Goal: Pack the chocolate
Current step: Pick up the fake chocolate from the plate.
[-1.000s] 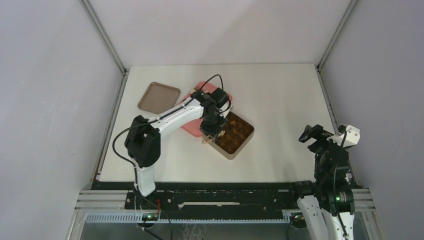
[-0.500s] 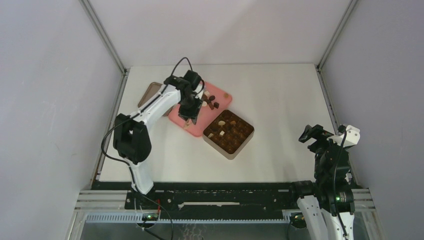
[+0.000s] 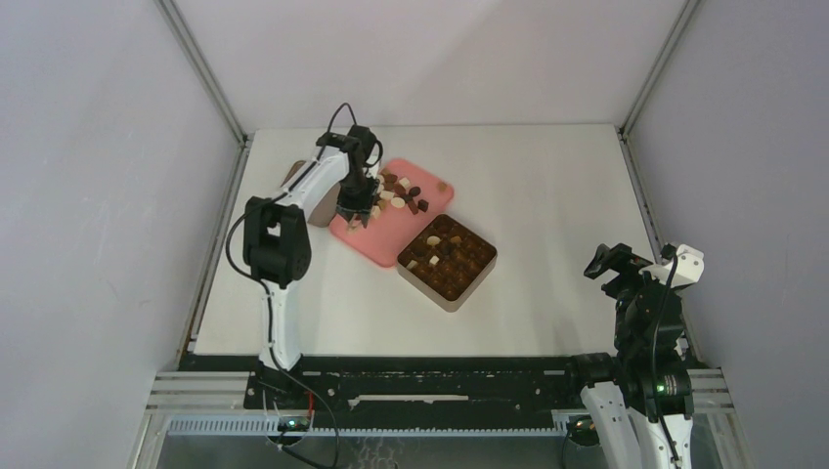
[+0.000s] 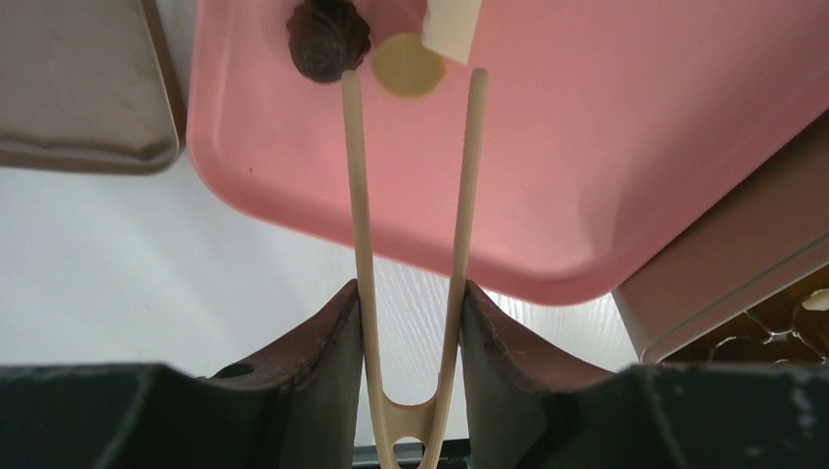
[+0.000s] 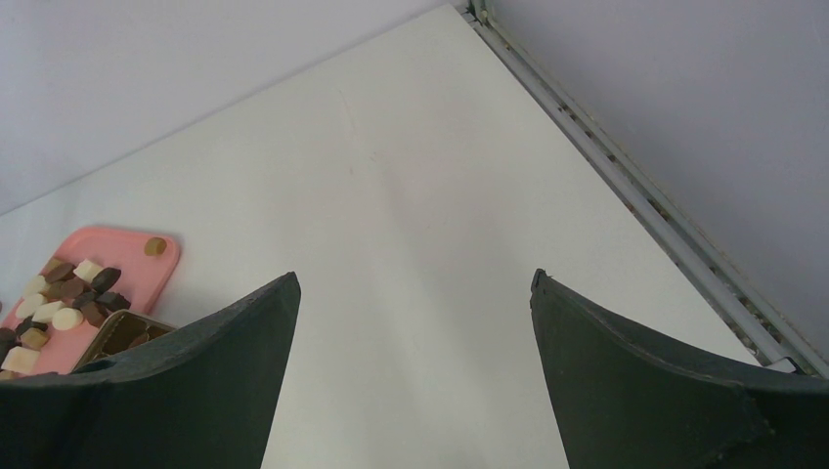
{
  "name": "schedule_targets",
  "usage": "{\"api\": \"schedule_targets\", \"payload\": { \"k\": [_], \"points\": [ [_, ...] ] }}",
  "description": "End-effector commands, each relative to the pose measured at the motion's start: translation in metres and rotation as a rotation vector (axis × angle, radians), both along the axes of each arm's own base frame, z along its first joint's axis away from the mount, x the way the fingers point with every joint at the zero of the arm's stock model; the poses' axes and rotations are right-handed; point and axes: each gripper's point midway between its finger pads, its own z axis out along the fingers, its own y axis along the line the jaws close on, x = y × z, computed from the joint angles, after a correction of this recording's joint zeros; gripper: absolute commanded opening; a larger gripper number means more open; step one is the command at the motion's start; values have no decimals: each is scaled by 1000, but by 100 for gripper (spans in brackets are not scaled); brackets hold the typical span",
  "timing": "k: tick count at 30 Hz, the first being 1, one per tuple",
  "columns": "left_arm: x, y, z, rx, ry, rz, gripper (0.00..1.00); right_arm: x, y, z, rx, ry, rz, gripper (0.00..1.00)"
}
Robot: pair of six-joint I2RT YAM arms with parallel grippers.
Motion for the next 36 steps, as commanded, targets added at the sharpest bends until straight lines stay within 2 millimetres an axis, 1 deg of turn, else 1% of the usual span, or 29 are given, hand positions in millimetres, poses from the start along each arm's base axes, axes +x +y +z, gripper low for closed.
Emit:
{"api": "schedule_targets", "payload": {
  "k": [1,5,6,8,11,16,18,23,31,36],
  "points": [
    [19,-3,8,-32,-33,-23,43,3,0,7,-15,-25,2,96],
    [27,-2,0,-29,-25,-22,43,3,-1,7,-15,-23,0,96],
    [27,-7,-1,-59,-17,-28,43,3,-1,6,-15,-22,0,96],
    [29,-11,-4,-74,-17,-32,43,3,-1,6,-16,-20,-2,96],
    [30,-10,-11,-69,1,-33,43,3,-1,6,-16,-19,-2,96],
    [26,-12,-17,-78,27,-37,43,3,-1,6,-16,-20,-1,96],
    [22,-14,-16,-91,39,-39,43,3,-1,6,-16,-21,-1,96],
    [17,-24,-7,-157,28,-34,43,2,-1,7,-17,-24,-2,96],
    [13,-23,-6,-151,36,4,44,2,-1,7,-16,-25,-1,96],
    [7,-35,0,-191,29,-7,44,3,-1,7,-15,-25,-3,96]
  ]
}}
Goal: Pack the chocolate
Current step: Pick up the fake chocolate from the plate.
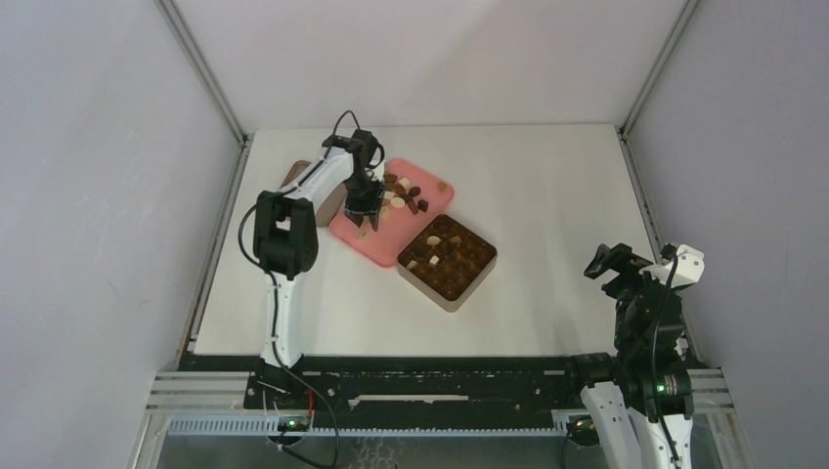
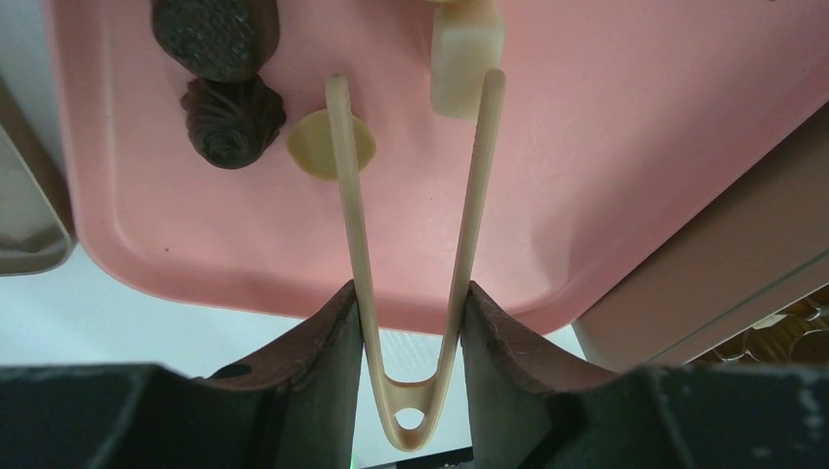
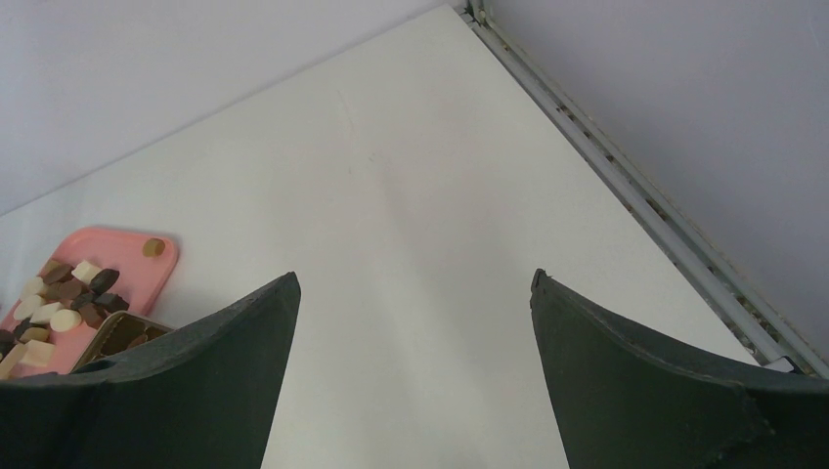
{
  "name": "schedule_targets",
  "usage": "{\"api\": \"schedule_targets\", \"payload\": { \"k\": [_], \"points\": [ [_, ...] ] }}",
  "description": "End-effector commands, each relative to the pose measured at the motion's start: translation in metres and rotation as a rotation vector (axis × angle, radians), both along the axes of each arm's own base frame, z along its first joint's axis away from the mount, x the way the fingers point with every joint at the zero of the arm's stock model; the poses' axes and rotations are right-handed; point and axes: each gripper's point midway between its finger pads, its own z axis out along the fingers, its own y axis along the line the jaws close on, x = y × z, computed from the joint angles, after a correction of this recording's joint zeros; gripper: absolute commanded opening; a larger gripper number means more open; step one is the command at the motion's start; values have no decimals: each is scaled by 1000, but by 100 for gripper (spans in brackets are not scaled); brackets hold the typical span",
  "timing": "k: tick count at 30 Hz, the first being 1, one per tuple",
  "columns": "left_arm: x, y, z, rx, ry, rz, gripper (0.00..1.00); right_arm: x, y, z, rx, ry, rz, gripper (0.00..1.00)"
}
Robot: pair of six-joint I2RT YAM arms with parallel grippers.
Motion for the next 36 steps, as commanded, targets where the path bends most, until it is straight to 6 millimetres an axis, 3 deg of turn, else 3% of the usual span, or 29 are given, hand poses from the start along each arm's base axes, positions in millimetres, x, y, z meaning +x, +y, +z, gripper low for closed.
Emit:
{"api": "schedule_targets", "payload": {
  "k": [1,13,25,36],
  "points": [
    [-5,-17,34,-86,-63,1,44,3,-1,7,-15,-25,0,96],
    [-6,-23,46,-97,-108,2,44,3,0,7,-14,-23,3,96],
    [-1,-17,12,-29,-52,13,45,4,0,6,-15,-19,6,96],
    [2,-26,1,-50,-26,5,43,4,0,6,-15,-20,4,96]
  ]
}}
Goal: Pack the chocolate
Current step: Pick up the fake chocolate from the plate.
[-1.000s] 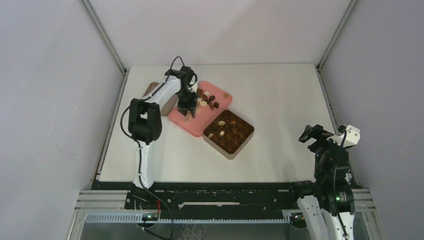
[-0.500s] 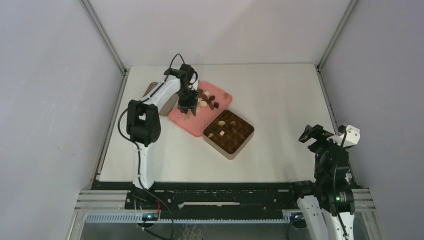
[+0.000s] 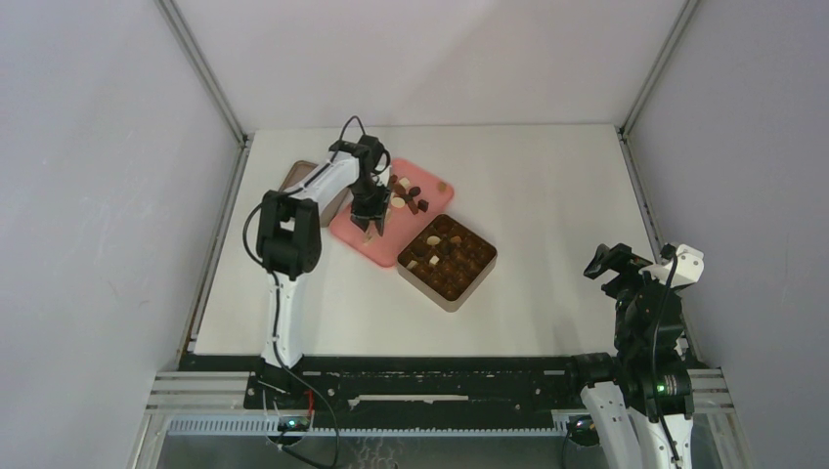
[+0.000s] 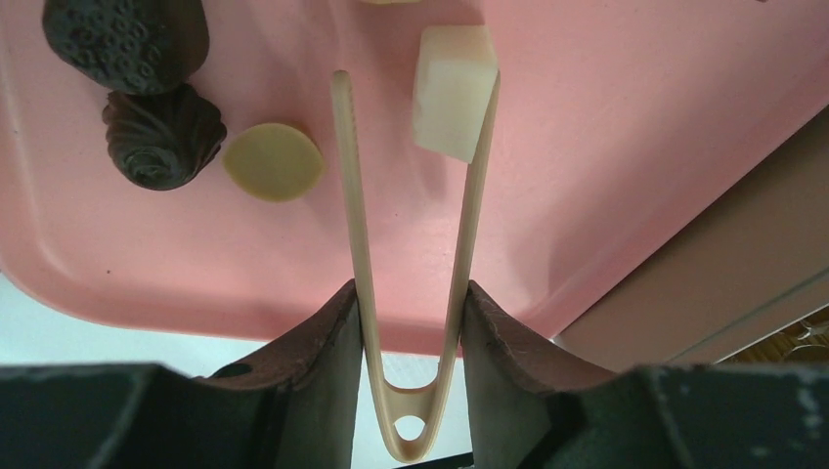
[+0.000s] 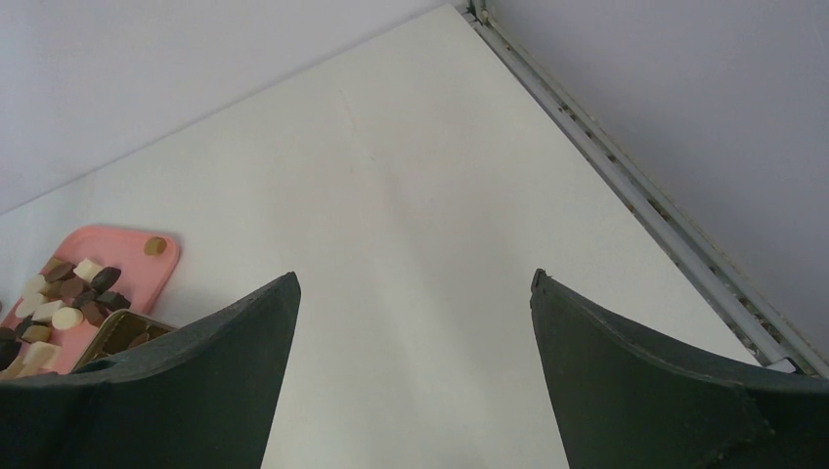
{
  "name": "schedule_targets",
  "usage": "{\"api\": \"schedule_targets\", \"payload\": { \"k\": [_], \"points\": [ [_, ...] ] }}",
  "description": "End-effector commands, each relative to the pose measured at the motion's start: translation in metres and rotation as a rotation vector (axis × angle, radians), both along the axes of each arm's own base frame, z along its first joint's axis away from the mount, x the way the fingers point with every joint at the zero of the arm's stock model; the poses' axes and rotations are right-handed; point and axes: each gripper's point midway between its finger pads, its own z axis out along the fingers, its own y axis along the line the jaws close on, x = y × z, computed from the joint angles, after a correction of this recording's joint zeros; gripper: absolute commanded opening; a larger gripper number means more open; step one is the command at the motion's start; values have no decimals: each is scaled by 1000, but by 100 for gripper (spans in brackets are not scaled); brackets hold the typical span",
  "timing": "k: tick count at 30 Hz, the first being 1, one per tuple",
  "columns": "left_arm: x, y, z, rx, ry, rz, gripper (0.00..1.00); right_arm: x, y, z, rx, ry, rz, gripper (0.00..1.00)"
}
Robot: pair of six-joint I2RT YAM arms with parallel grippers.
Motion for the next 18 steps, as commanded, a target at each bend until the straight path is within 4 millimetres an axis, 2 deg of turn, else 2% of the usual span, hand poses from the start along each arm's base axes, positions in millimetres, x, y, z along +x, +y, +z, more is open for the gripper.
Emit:
{"api": "schedule_targets", "payload": {
  "k": [1,6,10,18],
  "points": [
    [11,-13,12,-34,-44,-2,42,3,-1,6,-14,-19,-2,96],
    [9,-15,15,-34,-44,-7,32,3,-1,6,-15,-21,-3,96],
    [6,-12,26,-35,-64,-8,22,3,-1,6,-14,-22,-3,96],
    [-16,-10,57,-54,-102,-33,19,3,-1,7,-14,-27,-3,96]
  ]
}}
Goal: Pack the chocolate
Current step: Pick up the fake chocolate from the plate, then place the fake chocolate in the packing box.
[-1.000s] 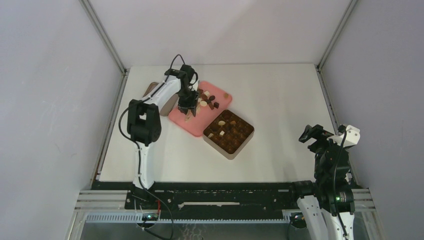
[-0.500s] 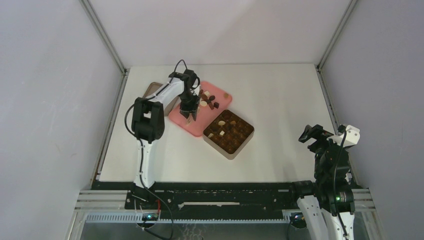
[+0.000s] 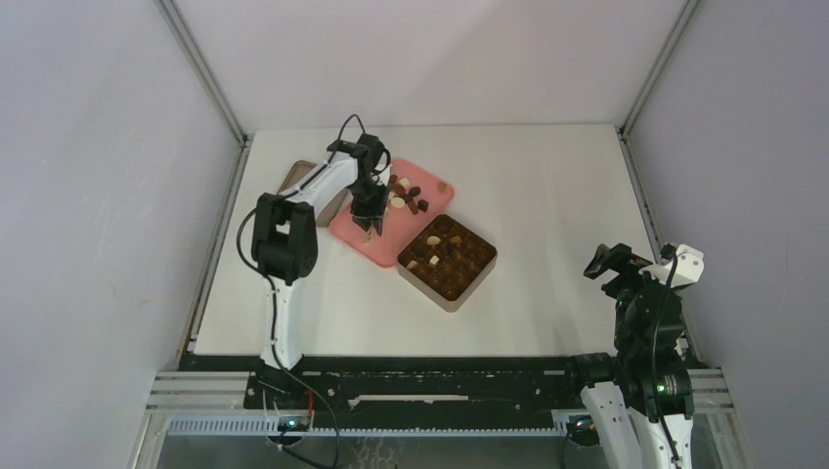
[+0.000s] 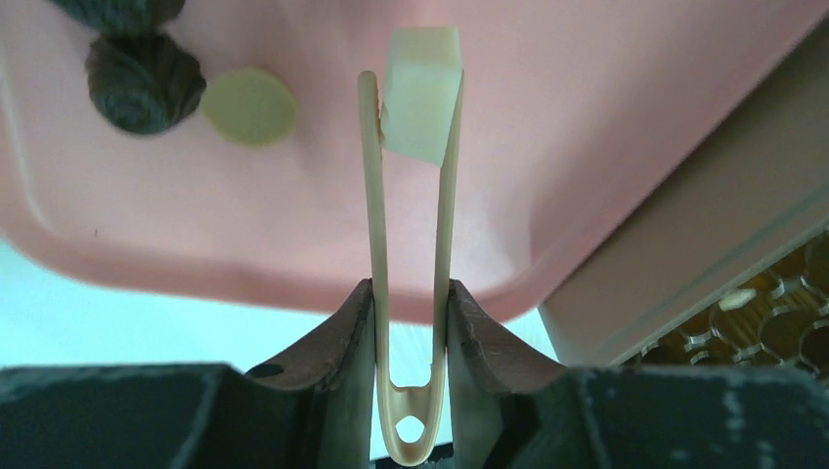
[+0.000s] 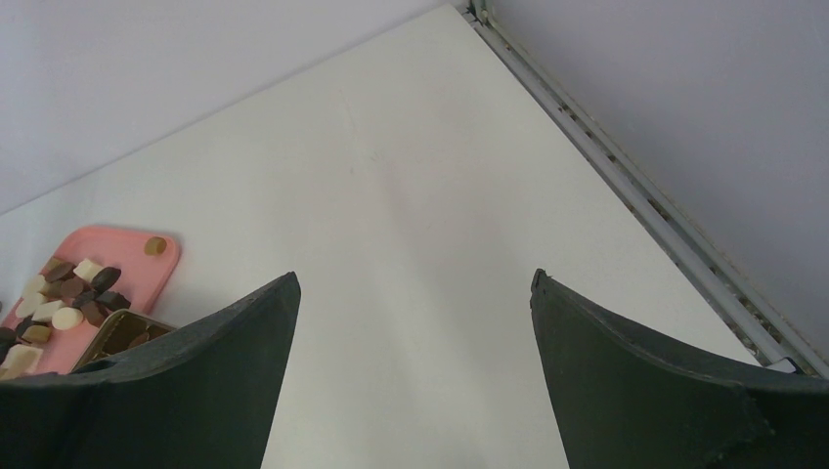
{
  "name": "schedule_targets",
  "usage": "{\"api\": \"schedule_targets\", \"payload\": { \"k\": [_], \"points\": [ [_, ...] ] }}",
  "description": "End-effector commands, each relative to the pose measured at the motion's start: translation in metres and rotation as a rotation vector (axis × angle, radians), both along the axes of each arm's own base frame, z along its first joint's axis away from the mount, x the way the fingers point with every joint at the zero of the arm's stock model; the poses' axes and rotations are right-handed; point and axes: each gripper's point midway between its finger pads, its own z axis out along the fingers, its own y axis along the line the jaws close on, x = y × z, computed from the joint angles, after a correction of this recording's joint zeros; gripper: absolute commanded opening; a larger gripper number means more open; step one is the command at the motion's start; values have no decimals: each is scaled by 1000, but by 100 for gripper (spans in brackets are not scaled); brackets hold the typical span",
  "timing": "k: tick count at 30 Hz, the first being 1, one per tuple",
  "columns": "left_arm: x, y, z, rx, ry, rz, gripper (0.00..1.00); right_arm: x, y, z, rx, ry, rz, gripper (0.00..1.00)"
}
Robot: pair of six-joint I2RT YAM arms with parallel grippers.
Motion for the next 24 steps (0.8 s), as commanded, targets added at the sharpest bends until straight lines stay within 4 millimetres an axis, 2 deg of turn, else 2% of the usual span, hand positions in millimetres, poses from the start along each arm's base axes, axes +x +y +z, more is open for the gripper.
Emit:
{"api": "schedule_targets", "payload": {
  "k": [1,12,18,24],
  "points": [
    [-13,-6,55,-50,-104,-32,19,3,-1,7,-14,-28,0,96],
    [-75,-22,82,-102,-116,-151,19,2,0,8,-13,-33,2,96],
    [-112,-33,88,-111,-114,-226,20,2,0,8,-13,-33,2,96],
    [-147,-54,85,-120,-91,-318,22,2,-1,9,-13,-35,2,96]
  ]
}}
